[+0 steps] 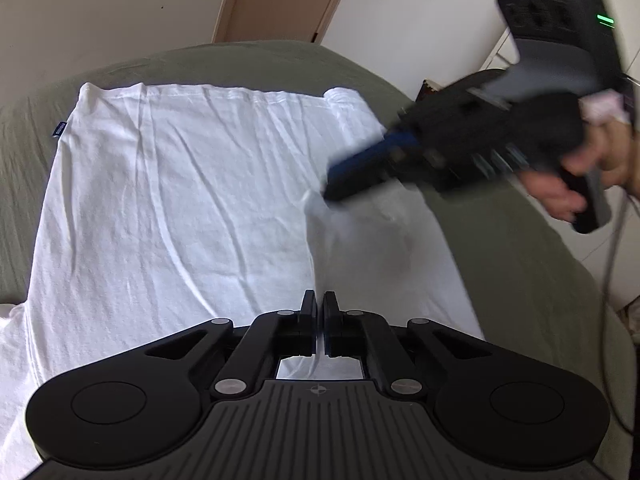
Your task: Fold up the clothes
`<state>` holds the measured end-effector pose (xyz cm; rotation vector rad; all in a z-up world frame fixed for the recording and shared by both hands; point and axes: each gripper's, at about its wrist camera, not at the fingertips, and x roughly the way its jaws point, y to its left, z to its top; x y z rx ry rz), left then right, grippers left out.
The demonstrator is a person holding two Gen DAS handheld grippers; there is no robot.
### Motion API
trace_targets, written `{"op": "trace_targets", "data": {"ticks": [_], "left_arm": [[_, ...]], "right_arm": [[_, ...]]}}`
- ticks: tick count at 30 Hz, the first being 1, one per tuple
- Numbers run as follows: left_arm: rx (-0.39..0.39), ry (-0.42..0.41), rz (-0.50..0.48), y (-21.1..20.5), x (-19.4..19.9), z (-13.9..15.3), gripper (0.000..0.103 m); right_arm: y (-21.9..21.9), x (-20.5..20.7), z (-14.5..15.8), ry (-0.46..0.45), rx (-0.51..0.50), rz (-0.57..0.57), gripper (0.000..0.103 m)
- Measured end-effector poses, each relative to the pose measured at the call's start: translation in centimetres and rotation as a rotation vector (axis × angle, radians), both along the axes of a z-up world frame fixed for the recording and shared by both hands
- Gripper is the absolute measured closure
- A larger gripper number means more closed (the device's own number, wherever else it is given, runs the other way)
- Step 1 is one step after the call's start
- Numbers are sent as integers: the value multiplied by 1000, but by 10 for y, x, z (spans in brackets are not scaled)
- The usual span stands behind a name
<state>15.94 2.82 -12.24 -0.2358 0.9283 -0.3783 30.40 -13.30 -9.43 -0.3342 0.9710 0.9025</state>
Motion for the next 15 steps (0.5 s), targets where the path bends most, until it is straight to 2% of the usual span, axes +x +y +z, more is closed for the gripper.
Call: {"op": "trace_targets", "data": {"ticks": [3, 4, 6, 10, 15], "left_arm": [[-14, 12, 4, 0, 2, 1, 100], [-12, 16, 6, 0, 2, 1, 100], [-19, 22, 5, 0, 3, 0, 100], [-25, 32, -4, 1, 4, 0, 100], [-38, 47, -4, 2, 4, -2, 100]], "right_arm": [[-5, 47, -11, -28, -183, -272, 66], [-6, 58, -14, -28, -224, -322, 66], [-6, 76, -19, -18, -276, -394, 66], [-5, 104, -27, 33, -315, -517, 70], [-1, 125, -38, 49, -347, -588, 71]]}}
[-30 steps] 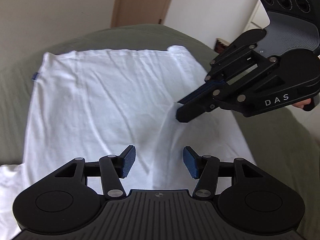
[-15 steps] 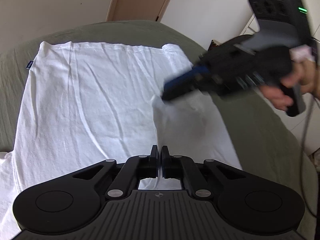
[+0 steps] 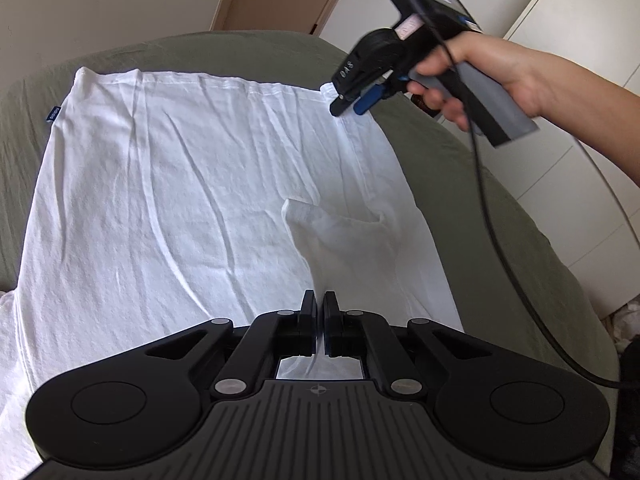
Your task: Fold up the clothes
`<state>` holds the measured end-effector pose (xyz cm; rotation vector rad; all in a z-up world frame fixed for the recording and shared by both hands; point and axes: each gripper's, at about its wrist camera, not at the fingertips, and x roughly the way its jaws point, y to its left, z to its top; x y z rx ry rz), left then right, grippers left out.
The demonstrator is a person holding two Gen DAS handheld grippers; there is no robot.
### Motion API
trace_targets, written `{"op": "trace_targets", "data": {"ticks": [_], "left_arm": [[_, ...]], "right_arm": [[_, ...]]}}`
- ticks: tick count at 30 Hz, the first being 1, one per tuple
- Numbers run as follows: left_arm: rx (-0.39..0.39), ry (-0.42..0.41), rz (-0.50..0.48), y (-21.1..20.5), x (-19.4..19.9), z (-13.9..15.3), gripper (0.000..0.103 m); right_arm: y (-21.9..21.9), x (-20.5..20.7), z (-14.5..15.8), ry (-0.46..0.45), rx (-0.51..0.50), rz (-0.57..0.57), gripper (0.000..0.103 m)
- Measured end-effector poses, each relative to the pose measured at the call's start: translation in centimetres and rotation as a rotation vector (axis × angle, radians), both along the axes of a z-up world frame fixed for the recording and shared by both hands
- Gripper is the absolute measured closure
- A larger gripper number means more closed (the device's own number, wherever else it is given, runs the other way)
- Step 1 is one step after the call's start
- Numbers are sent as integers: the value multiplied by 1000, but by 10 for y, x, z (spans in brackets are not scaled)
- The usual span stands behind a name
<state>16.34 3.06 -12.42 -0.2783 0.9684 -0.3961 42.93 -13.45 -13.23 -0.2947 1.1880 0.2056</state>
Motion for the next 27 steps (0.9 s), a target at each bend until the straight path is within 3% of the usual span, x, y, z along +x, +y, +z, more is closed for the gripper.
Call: {"op": "trace_targets", "data": {"ticks": [5, 7, 12, 17, 19, 27], "left_arm": [[-10, 7, -10, 0, 1, 0, 100], [-14, 12, -11, 0, 2, 0, 100], [-29, 16, -20, -1, 2, 2, 100], [-42, 11, -30, -3, 0, 2, 100], [-40, 5, -32, -3, -1, 2, 100], [-42, 19, -17, -1, -1, 0, 100]], "right_arm": [[4, 4, -5, 6, -6, -14, 71], [4, 3, -5, 6, -20, -16, 87], [-1, 0, 4, 8, -15, -22, 101], [-4, -4, 15, 4, 28, -22, 99], [1, -5, 16, -15, 5, 1, 91], [24, -2, -4, 7, -82, 7, 87]]}}
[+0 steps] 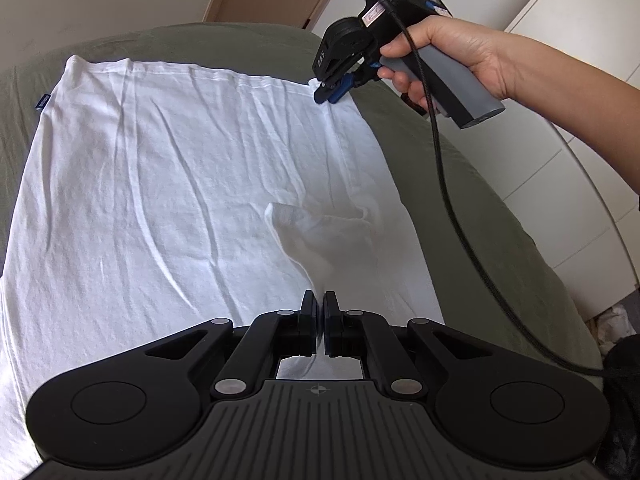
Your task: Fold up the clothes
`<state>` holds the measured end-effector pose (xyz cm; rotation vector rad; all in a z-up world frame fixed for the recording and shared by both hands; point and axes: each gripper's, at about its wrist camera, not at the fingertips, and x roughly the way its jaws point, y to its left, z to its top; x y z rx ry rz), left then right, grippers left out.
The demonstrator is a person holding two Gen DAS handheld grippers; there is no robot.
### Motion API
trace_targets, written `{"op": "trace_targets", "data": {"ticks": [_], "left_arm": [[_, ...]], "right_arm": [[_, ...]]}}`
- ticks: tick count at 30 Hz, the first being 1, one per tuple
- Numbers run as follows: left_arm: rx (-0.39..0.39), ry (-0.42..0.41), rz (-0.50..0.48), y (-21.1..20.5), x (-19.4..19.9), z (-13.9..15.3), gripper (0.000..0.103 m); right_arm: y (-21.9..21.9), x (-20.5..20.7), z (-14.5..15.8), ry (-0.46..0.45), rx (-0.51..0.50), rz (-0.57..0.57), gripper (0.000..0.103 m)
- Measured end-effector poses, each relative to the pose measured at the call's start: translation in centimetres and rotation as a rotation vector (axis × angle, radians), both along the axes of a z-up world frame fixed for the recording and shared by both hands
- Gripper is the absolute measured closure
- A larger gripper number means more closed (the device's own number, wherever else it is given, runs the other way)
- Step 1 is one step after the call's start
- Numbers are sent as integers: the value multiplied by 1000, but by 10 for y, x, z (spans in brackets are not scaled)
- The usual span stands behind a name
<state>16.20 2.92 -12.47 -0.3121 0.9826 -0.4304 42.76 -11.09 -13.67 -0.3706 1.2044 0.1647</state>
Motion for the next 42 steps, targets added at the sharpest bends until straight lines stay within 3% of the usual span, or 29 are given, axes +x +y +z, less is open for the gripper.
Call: {"op": "trace_targets", "data": {"ticks": [3, 4, 5, 12, 20, 26, 31, 42], "left_arm": [[-1, 2, 0, -1, 2, 1, 100], [-4, 0, 4, -1, 3, 2, 100], [-9, 1, 5, -1, 3, 2, 100], [-60, -7, 19, 10, -1, 15, 101], [-103, -2, 81, 45, -22, 32, 101], [-85, 11, 157, 84, -44, 41, 101], [-54, 22, 214, 106, -39, 50, 101], [-40, 24, 213, 126, -46, 58, 101]], "right_arm": [[-2, 1, -3, 7, 4, -26, 89], [-3, 2, -2, 7, 16, -43, 100], [-5, 2, 1, 6, 27, -52, 101], [-2, -11, 30, -4, 96, -41, 101], [39, -31, 65, 1, 149, 36, 101], [80, -37, 72, 27, 170, 113, 101], [124, -51, 71, 41, 165, 184, 101], [168, -56, 70, 57, 154, 212, 101]]}}
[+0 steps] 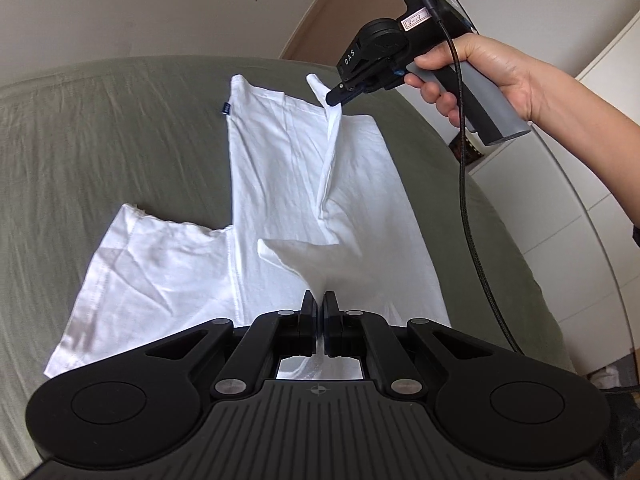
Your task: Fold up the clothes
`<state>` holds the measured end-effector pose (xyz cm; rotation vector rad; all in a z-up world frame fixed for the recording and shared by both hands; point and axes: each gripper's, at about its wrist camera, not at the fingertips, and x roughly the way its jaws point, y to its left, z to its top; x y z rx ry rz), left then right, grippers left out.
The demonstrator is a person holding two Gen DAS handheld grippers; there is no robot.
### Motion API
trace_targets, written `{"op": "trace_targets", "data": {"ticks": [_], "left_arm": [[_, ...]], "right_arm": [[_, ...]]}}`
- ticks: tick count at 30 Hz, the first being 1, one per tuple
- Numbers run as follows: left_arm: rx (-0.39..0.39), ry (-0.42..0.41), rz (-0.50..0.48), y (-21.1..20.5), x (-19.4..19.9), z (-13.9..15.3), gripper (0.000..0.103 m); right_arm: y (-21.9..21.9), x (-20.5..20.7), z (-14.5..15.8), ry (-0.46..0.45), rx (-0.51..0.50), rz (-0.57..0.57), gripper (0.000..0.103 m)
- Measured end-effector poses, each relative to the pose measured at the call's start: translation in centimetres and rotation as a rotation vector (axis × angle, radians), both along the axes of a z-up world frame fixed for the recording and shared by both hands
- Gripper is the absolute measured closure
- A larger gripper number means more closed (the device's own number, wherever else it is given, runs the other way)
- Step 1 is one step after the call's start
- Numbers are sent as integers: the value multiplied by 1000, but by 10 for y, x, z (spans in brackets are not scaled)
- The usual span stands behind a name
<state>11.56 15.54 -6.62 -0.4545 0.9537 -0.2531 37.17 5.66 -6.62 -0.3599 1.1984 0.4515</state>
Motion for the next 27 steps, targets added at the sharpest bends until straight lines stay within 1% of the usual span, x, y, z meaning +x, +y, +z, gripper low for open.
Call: {"op": "trace_targets", "data": {"ticks": [6, 13, 21, 25, 27], "left_arm": [[38, 5, -2, 21, -12, 8, 101], [86, 29, -36, 41, -23, 11, 101], [122, 48, -46, 66, -29, 9, 100], [146, 61, -35, 79, -32, 5, 101], [140, 70, -30, 84, -33, 3, 100]], "right_arm": [[16, -3, 3, 5, 1, 0, 101], [44, -11, 3, 20, -6, 32, 101], [68, -14, 2, 40, -8, 32, 101], [79, -15, -1, 45, -14, 25, 101], [83, -16, -3, 48, -17, 18, 101]]}}
